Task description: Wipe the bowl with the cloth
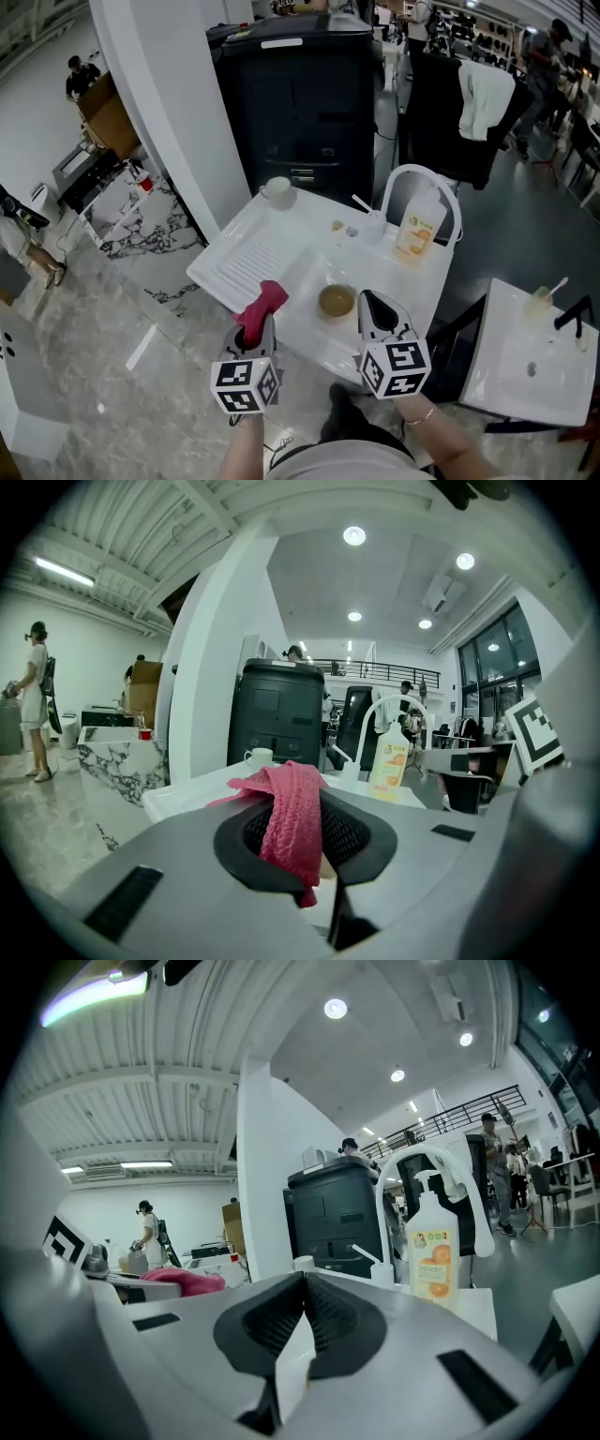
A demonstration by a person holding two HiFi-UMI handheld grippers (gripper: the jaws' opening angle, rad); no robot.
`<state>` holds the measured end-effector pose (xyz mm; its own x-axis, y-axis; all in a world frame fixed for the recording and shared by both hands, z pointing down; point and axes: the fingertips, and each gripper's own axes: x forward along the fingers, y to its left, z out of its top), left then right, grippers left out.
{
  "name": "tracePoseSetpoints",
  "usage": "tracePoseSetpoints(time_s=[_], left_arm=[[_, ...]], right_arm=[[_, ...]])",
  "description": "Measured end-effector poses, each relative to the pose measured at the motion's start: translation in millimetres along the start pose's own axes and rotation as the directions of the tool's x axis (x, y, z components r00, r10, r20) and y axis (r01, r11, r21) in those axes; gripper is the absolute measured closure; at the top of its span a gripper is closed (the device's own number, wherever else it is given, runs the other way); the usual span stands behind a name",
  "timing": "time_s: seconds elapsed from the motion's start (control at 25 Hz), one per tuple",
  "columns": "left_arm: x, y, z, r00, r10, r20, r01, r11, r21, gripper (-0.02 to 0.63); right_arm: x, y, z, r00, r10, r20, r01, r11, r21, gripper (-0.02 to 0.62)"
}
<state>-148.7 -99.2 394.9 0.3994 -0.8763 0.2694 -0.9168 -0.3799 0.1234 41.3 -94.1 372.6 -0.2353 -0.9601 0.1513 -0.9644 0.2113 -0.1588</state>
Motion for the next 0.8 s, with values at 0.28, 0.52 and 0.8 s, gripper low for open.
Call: tracePoseSetpoints(time_s=[0.28,0.52,0.8], left_arm=[[-12.9,-1.5,3.6,1.000,-0.010,0.018,0.011,1.000,-0.004,0.555],[-24.8,-3.2,3.2,1.000,-0.013,0.023,0.013,1.000,0.011,0.556],[-37.0,-5.7,4.5,0.999,-0.019,0.035,0.018,1.000,0.013,0.556]], right_arm=[[-20.2,9.5,10.7,0.999,-0.004,0.038,0.006,0.999,-0.051,0.591],[-30.3,13.3,11.4,0.999,-0.018,0.039,0.021,0.997,-0.072,0.591],[-38.9,15.9,8.3,0.999,-0.023,0.038,0.026,0.997,-0.074,0.591]])
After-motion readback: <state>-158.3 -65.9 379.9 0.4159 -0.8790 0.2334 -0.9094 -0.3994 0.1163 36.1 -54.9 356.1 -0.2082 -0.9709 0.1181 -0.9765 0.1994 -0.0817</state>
